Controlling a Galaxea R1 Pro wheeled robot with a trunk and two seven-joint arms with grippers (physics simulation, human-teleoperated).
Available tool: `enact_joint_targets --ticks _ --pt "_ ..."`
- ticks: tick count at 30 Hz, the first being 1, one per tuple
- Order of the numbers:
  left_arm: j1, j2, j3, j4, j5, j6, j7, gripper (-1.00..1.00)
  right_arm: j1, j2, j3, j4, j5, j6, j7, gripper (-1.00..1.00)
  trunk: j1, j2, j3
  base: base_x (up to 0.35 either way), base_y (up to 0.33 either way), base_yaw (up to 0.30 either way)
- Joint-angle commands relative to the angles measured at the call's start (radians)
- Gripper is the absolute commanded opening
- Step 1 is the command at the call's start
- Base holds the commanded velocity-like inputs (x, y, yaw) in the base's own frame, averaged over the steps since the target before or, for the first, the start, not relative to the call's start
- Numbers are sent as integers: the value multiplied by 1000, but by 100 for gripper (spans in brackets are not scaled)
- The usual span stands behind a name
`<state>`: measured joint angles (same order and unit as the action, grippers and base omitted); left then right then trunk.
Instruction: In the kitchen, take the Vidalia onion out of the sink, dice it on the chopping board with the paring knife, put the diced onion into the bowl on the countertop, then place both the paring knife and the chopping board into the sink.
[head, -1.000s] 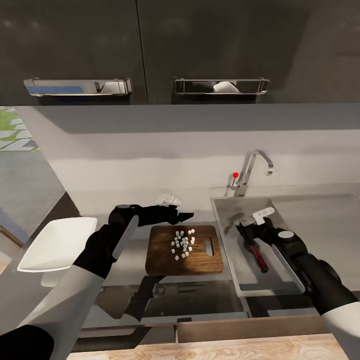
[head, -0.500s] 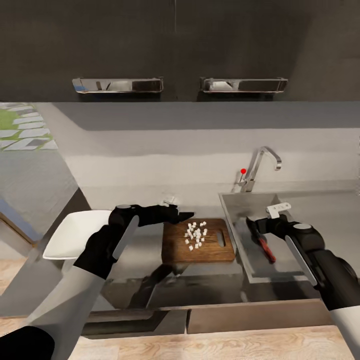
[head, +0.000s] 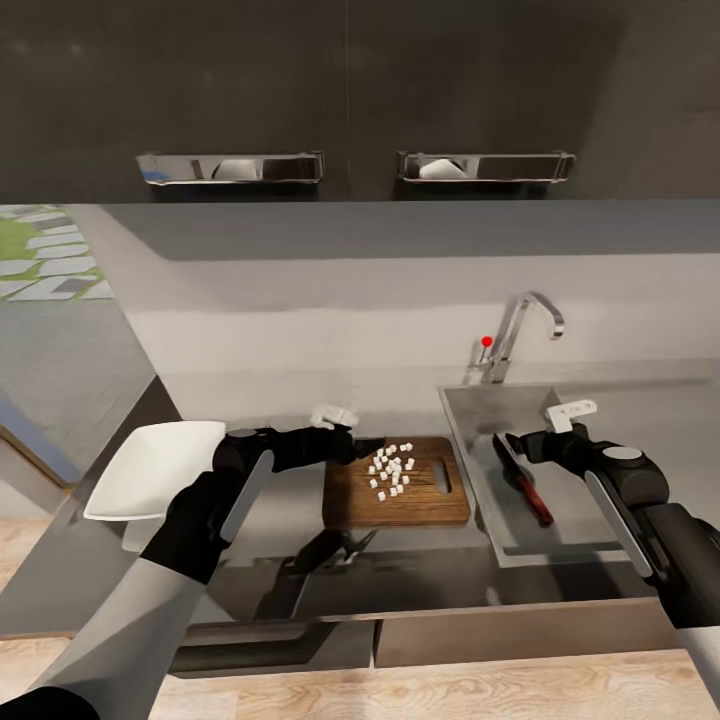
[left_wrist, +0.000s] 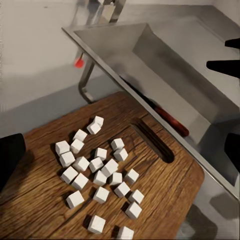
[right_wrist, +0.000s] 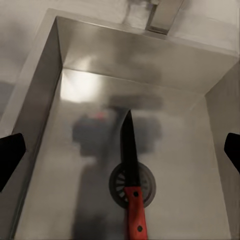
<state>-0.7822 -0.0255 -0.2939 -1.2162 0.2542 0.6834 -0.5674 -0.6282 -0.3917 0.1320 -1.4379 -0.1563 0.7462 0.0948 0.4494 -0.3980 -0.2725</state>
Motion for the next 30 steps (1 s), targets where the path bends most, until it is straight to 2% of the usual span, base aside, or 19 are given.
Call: enact_joint_targets --ticks 1,11,20,24,26,30 --pt "1 0 2 0 5 7 0 100 -1 1 2 -1 -5 6 -2 100 1 -2 -2 0 68 0" --pt "3 1 51 -1 5 9 0 100 -12 53 0 3 -1 42 -20 100 1 -2 -2 0 26 0" --pt "3 16 101 -13 5 41 -2 100 -62 103 -5 48 -1 92 -71 100 1 -2 -2 0 2 0" --pt "3 18 124 -16 5 63 -1 100 -84 126 -27 70 -2 114 -93 100 1 -2 -2 0 0 0" --pt "3 20 135 -18 5 74 -1 100 -95 135 -38 81 -3 126 -81 100 1 -2 -2 0 0 0" --pt "4 23 157 -33 5 80 0 100 -118 134 -61 104 -4 148 -59 100 1 -2 -2 0 0 0"
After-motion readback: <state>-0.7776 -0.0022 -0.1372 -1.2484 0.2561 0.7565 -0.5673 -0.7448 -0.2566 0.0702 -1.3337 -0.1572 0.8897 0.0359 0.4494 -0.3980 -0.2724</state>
